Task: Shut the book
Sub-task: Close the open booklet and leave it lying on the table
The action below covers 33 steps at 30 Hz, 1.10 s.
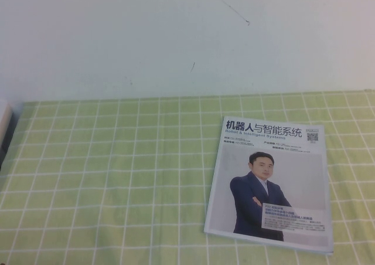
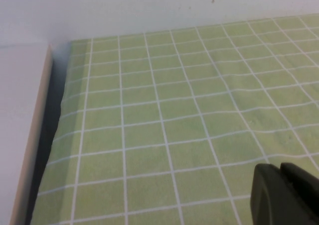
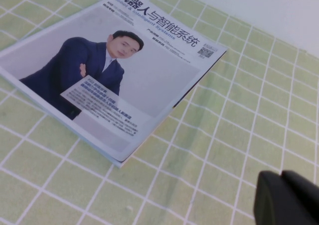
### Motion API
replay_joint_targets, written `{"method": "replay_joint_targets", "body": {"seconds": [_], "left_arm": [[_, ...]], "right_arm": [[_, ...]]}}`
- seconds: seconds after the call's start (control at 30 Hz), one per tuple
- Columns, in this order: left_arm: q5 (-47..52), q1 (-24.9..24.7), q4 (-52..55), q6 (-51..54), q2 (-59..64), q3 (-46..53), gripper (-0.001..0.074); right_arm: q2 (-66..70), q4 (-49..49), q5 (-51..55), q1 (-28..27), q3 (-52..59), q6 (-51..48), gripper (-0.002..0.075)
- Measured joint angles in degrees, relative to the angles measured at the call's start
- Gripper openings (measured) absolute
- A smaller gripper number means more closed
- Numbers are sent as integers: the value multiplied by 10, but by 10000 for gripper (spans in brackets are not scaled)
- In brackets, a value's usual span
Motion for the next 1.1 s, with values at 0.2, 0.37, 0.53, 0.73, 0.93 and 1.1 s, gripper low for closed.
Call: {"method": "replay_joint_targets", "body": {"seconds": [0.2, 0.37, 0.53, 0.73, 0.93, 1.1], "left_arm": [[1, 0, 0, -25, 0, 0, -4], [1, 0, 0, -27, 0, 0, -4], [1, 0, 0, -23, 0, 0, -4], [1, 0, 0, -23, 0, -1, -4], [4, 0, 0, -23, 0, -1, -4], [4, 0, 0, -23, 0, -1, -4]], "right_arm": [[0, 0, 0, 0, 0, 0, -4], [0, 0, 0, 0, 0, 0, -3], [0, 0, 0, 0, 0, 0, -3], [0, 0, 0, 0, 0, 0, -4], [0, 0, 1, 0, 0, 0, -4], [-4, 0, -9, 0, 11, 0, -4]]}}
